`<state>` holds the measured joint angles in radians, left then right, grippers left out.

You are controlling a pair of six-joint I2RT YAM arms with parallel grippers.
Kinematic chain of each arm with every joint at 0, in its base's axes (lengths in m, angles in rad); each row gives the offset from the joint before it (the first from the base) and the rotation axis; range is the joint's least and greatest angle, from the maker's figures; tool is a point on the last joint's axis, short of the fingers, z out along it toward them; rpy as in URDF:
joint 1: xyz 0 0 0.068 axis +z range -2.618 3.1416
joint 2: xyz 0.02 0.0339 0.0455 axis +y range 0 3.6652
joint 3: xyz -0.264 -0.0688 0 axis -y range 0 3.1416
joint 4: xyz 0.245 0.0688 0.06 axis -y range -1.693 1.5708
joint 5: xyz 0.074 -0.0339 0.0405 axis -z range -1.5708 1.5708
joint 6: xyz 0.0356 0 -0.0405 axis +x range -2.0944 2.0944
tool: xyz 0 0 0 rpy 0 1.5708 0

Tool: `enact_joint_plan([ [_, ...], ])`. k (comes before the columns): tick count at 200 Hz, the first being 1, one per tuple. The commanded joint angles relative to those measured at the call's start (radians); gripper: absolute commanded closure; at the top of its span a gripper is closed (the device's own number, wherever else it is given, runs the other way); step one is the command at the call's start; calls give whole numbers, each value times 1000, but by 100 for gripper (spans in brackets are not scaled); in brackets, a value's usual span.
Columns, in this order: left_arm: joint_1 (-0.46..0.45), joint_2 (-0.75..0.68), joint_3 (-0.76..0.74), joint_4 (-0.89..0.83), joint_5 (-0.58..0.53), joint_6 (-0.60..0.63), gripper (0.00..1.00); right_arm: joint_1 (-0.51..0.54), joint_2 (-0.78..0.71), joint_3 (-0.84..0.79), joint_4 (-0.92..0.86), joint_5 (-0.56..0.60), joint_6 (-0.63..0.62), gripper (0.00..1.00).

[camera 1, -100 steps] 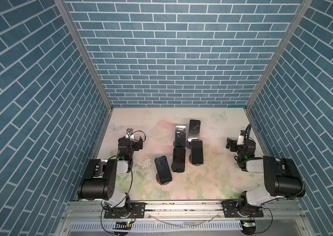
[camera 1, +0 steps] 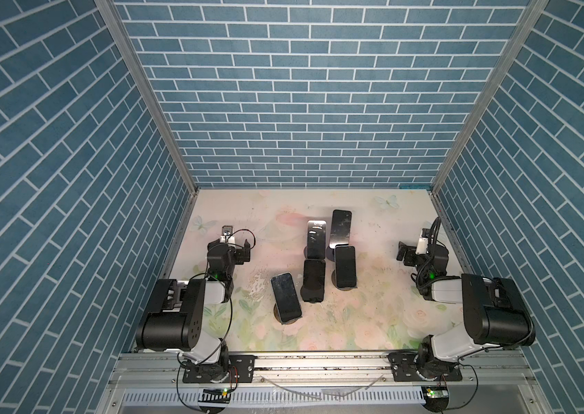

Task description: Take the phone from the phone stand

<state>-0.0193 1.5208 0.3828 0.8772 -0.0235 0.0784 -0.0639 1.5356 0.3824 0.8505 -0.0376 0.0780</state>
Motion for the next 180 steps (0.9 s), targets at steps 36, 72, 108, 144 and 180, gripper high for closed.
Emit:
enact_joint_plan([
  [36,-1,11,6,-12,6,1,0,1,4,11,12,11,-26,1],
  [72,-1,12,6,-12,6,1,0,0,5,12,11,13,-26,1],
  [108,-1,12,7,-12,7,1,0,1,5,12,10,12,-26,1],
  [144,-1,10,5,-11,-2,0,0,1,3,11,12,10,-26,1],
  [180,-1,-111,37,-170,-54,-23,0,3,-115,78,-207,88,-1,1],
])
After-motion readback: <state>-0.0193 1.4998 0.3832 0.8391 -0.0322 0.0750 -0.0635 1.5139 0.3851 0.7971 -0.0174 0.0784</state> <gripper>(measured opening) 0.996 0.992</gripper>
